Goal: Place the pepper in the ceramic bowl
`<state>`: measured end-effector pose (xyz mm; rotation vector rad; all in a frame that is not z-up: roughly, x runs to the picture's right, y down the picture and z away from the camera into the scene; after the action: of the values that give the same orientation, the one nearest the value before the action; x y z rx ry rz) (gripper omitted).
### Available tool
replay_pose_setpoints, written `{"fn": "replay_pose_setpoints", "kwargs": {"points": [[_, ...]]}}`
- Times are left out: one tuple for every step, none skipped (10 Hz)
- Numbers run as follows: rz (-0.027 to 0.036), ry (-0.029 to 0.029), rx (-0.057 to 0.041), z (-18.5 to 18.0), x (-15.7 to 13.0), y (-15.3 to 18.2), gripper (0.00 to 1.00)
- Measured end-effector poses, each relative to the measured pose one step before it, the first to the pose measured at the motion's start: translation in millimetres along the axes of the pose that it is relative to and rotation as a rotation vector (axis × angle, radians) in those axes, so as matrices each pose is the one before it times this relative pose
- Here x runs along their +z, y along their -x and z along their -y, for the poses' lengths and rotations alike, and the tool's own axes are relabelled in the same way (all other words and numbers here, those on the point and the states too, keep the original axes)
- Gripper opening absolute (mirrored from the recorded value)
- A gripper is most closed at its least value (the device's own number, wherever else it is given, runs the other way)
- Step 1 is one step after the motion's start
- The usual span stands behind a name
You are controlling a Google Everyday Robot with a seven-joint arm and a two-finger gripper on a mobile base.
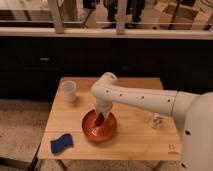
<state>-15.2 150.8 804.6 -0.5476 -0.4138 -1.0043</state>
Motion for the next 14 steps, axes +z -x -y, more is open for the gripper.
{"fn": "replay_pose_setpoints", "kwargs": {"points": [[-0.00015, 0.00002, 0.00042, -0.35, 0.03, -0.05, 0.38], [-0.00050, -0.00037, 0.00026, -0.19, -0.01, 0.00, 0.42], [-0.00045, -0.00103, 0.00010, 0.24, -0.29, 0.11, 0.42], [-0.00071, -0.00054, 0.00100, -0.19, -0.12, -0.12, 0.41], [0.00020, 0.00037, 0.00026, -0.05, -0.05, 0.12, 0.34], [0.00055, -0.00002, -0.00129, 0.52, 0.08, 0.45, 0.29], [0.00095, 0.00033, 0.00042, -0.37, 0.46, 0.10, 0.28], [0.00003, -0.00195, -0.00005, -0.42, -0.17, 1.18, 0.28], [-0.00018, -0.00093, 0.00068, 0.17, -0.04, 0.20, 0.28], [-0.00024, -0.00054, -0.00016, 0.33, -0.20, -0.19, 0.28], [0.00010, 0.00009, -0.00032, 0.11, -0.01, -0.12, 0.28], [0.00085, 0.00036, -0.00159, -0.24, 0.13, -0.05, 0.31], [0.00058, 0.00028, -0.00092, -0.27, 0.04, -0.08, 0.37], [0.00054, 0.00015, -0.00093, -0.61, -0.14, -0.20, 0.45]]}}
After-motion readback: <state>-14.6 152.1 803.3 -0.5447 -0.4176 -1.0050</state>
